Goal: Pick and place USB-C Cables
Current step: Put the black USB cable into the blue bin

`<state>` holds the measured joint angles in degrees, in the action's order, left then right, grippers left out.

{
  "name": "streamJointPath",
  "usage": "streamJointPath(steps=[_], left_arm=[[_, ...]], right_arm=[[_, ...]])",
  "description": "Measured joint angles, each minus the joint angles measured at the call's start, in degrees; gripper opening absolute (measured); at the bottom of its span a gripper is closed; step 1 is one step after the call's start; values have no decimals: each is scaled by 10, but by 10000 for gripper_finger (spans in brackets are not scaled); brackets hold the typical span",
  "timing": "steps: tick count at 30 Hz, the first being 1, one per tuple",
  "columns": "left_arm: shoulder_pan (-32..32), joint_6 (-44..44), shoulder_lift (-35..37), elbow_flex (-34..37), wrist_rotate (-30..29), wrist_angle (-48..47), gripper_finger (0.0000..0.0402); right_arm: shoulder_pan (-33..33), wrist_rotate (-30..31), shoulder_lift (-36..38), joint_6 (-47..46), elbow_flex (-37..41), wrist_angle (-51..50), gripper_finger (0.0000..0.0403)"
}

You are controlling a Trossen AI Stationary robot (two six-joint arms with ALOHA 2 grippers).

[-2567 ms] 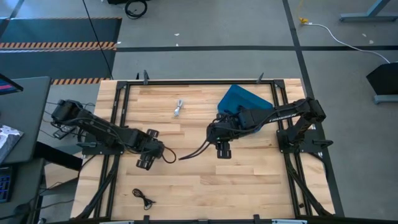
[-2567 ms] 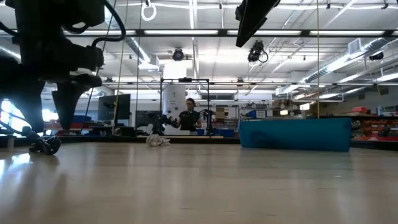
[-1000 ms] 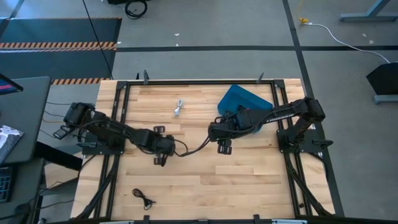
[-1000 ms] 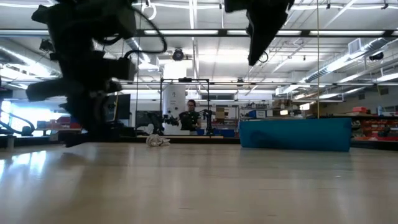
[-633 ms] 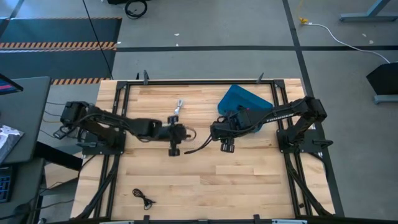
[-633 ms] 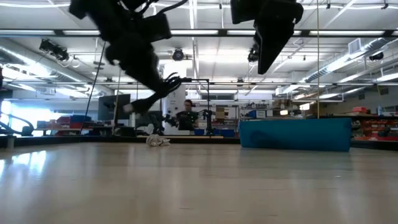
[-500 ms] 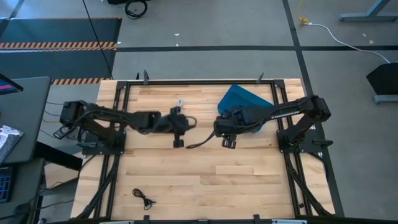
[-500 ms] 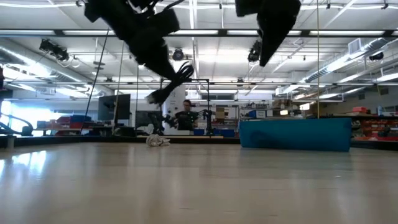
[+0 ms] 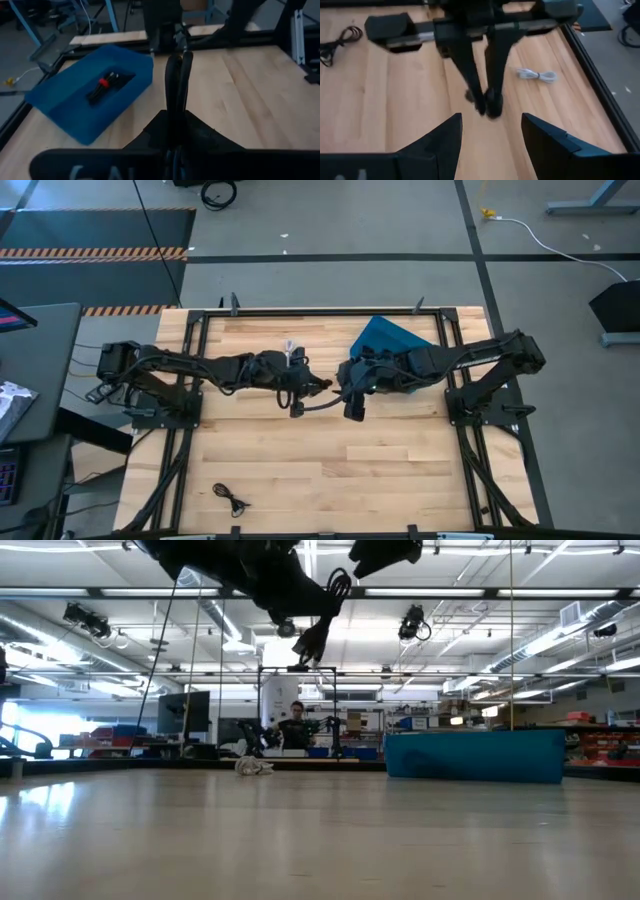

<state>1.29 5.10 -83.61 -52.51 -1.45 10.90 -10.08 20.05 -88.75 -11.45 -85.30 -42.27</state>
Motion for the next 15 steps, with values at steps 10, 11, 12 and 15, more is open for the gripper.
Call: streamJointPath(steps=[10,11,12,15], left_arm=[[-9,0,0,0,-1,18,41],[-9,0,0,0,-1,18,41],[-9,0,0,0,-1,17,41],[-12,0,0,0,-2,20,41]], right_arm=[[2,-2,-19,22,1,38,200],[2,-2,-20,22,1,40,195],[4,-2,-21,22,0,41,189],[9,-2,-21,22,0,29,167]])
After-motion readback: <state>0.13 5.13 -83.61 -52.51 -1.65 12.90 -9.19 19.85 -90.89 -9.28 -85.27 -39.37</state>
